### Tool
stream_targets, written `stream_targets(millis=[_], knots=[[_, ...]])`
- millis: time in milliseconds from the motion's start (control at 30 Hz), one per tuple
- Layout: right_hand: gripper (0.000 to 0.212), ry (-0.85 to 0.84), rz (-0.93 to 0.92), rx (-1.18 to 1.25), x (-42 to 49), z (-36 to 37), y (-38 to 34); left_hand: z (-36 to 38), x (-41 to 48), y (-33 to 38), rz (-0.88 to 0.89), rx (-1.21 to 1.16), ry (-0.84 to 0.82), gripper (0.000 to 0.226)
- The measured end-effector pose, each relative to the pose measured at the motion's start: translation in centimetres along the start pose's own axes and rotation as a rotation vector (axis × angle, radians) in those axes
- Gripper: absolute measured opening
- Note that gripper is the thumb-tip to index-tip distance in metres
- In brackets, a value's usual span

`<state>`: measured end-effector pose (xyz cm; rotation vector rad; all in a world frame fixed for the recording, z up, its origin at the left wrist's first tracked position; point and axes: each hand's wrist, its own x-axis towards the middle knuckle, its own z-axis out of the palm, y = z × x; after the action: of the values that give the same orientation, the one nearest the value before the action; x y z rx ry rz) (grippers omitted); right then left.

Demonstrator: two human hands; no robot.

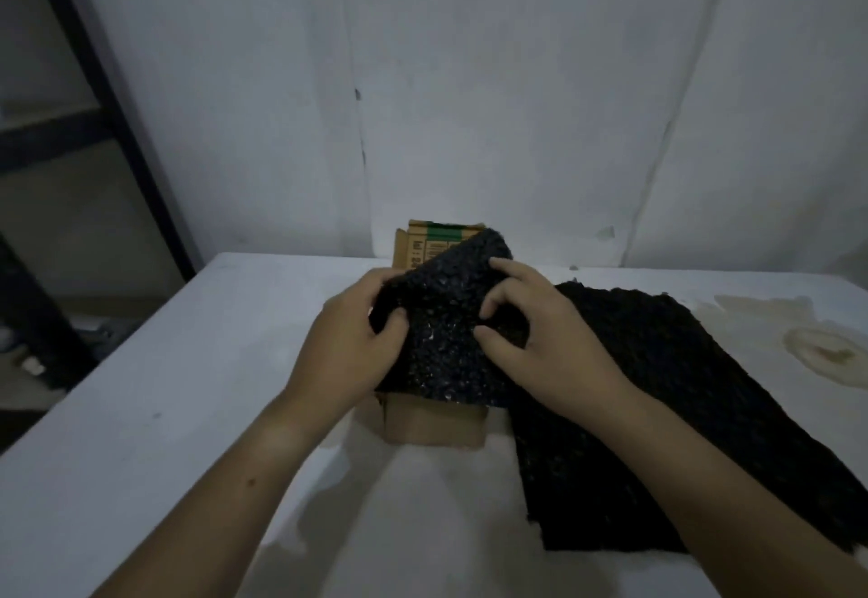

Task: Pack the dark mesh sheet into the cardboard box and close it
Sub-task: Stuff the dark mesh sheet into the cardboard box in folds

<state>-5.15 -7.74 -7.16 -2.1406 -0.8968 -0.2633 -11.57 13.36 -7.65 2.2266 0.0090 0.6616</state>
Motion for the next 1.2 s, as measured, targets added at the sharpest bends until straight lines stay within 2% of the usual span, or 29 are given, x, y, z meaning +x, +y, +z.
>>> stream_targets(millis=[100, 133, 200, 333, 433, 567, 633, 767, 800, 867, 967, 1133, 1200], knots=[[0.053, -0.095, 0.029, -0.249, 1.7, 0.9, 0.4, -0.2, 0.5, -1.6, -0.055, 0.155, -0.083, 0.032], [0.06, -0.153, 0.057, -0.347, 2.2, 1.2, 0.6, -0.2, 0.8, -1.8, -0.062, 0.227, -0.109, 0.033], [0.064, -0.284, 0.127, -0.494, 3.3, 1.7, 0.9, -0.1, 1.6, -1.9, -0.053, 0.409, -0.188, 0.039], [0.074, -0.567, 0.259, -0.604, 5.8, 2.1, 0.7, 0.5, 3.6, -1.3, -0.137, 0.674, -0.493, 0.05], [0.075, -0.745, 0.35, -0.519, 7.5, 1.9, -0.1, 1.2, 4.9, -0.8, -0.221, 0.798, -0.67, 0.053], [0.057, -0.863, 0.396, -0.39, 8.3, 1.7, -1.3, 1.8, 5.7, -0.2, -0.302, 0.883, -0.795, 0.056], [0.056, -0.818, 0.321, -0.479, 7.8, 1.1, -1.5, 1.3, 5.6, -0.1, -0.284, 0.846, -0.773, 0.057], [0.062, -0.414, 0.109, -0.45, 7.0, -0.1, -1.2, -0.7, 5.5, 0.2, -0.115, 0.675, -0.506, 0.069], [0.062, -0.373, 0.076, -0.453, 7.0, 0.0, -1.0, -0.8, 5.5, 0.3, -0.033, 0.645, -0.459, 0.07], [0.058, -0.389, 0.042, -0.482, 6.8, 0.8, -0.6, -0.6, 5.4, 0.3, 0.081, 0.624, -0.494, 0.063], [0.063, -0.392, 0.036, -0.569, 6.0, 1.9, 0.1, 0.2, 5.0, -0.5, 0.05, 0.632, -0.601, 0.066], [0.056, -0.282, -0.096, -0.635, 5.0, 2.5, 0.7, 0.4, 4.4, -1.6, 0.22, 0.567, -0.475, 0.054], [0.055, -0.259, -0.076, -0.605, 4.7, 2.8, 1.0, 0.6, 4.0, -2.0, 0.244, 0.55, -0.448, 0.049]])
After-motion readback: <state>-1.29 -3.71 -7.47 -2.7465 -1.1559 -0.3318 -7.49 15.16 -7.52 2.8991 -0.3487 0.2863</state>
